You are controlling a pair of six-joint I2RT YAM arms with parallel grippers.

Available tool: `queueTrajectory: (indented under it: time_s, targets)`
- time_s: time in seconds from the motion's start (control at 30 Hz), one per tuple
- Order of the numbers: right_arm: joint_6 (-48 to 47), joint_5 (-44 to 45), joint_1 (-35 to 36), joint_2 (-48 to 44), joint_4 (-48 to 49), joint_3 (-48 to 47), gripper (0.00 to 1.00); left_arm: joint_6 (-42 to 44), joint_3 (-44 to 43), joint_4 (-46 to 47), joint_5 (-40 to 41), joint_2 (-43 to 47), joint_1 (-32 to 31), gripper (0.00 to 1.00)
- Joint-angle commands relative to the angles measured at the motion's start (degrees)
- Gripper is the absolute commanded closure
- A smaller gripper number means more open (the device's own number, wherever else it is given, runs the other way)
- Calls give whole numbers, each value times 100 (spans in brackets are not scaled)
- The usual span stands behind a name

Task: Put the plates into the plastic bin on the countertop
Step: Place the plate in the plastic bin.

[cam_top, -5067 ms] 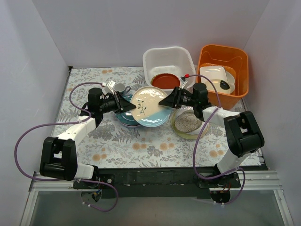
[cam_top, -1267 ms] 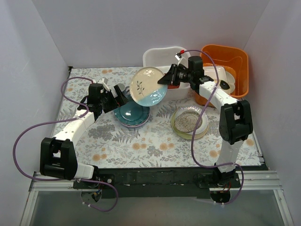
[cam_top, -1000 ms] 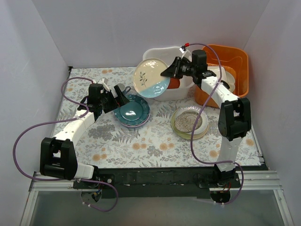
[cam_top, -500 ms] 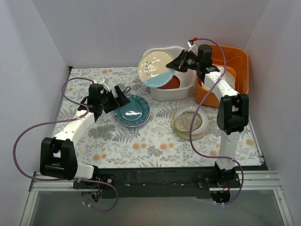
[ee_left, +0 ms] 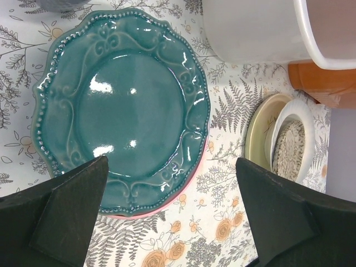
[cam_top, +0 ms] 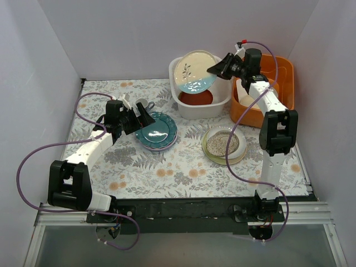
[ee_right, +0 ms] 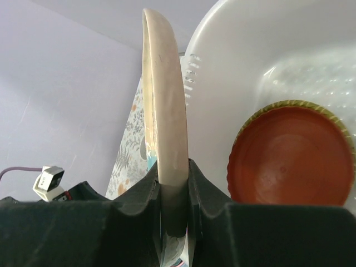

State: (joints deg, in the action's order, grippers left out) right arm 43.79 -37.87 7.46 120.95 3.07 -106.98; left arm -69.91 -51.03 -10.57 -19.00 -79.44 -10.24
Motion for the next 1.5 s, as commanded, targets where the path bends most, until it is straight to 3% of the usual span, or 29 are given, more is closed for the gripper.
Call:
queueTrajectory:
  time_s: [0.0,0.53,1.47]
  targets:
    - [288,-80,-131,-115,686,-473,99,12,40,116,-86,43,-22,2]
    - [183,-133,-131,113,546,-403,99,-23,75,169,-183,51,-13,2]
    - [-889,772,449,746,-702,-763,99,-40,172,231,-200,122,-13,2]
